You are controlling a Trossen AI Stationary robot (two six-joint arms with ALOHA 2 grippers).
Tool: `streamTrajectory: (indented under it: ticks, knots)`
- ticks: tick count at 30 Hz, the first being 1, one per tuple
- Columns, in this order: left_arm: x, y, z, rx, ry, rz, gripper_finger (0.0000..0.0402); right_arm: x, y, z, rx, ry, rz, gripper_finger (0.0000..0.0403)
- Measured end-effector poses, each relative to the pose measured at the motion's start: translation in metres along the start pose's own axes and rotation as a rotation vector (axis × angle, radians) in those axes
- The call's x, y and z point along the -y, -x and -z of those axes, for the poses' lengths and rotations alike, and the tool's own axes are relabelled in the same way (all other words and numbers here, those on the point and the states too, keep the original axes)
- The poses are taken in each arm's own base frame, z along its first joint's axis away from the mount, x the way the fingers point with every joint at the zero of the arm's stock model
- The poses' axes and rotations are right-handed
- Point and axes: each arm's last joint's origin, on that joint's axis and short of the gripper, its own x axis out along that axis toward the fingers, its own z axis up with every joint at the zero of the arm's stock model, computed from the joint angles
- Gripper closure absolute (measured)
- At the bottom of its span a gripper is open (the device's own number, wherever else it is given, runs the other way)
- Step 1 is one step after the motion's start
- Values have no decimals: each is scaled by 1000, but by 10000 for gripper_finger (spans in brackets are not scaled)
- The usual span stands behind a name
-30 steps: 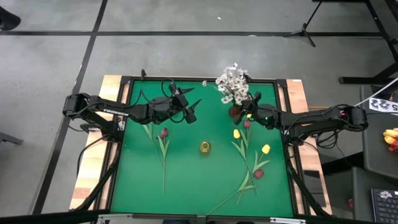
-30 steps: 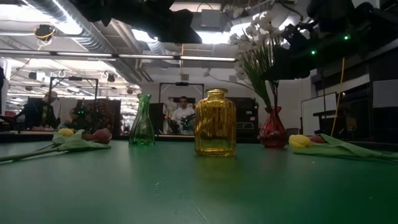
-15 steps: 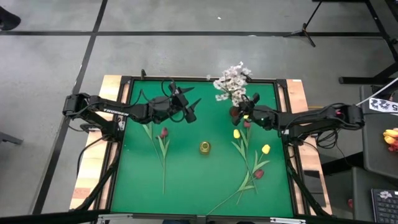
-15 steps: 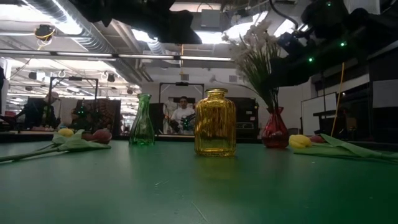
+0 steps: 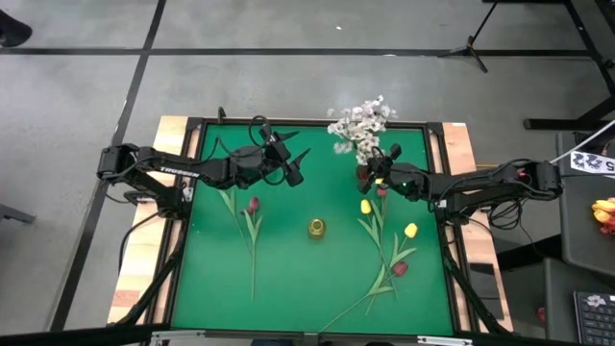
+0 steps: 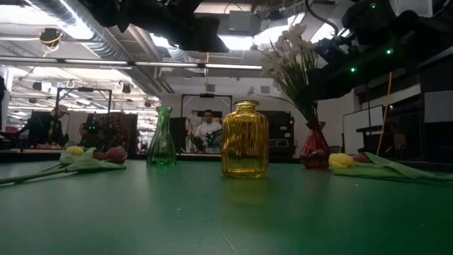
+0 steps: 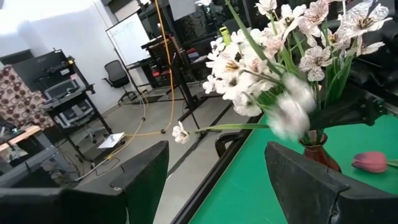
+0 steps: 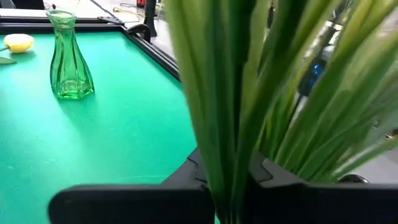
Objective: Sort flowers into vase by color
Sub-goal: Put the white flower into the red vase, then put the left red flower into the green vase
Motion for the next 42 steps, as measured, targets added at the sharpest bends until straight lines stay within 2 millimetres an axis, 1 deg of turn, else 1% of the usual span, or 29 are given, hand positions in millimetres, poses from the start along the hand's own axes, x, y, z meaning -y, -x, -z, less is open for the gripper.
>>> streamTrajectory:
  ticks: [4,13,18,21,27,35,42]
  knots:
    - [0,0,0,0,0,0,137,0,0,1,-8,5,0,354]
    - [0,0,0,0,-1,0,137,0,0,3,-21,17,-4,263]
    - [0,0,0,0,-1,0,137,1,3,5,-54,63,1,234]
    - [0,0,0,0,-1,0,137,3,6,4,-58,66,4,227]
    - [0,0,0,0,-1,0,137,9,15,-6,-6,30,-9,226]
    - [0,0,0,0,-2,0,137,16,25,-6,-51,21,-23,226]
    - [0,0,1,-7,-43,2,137,23,39,-16,9,-32,-110,226]
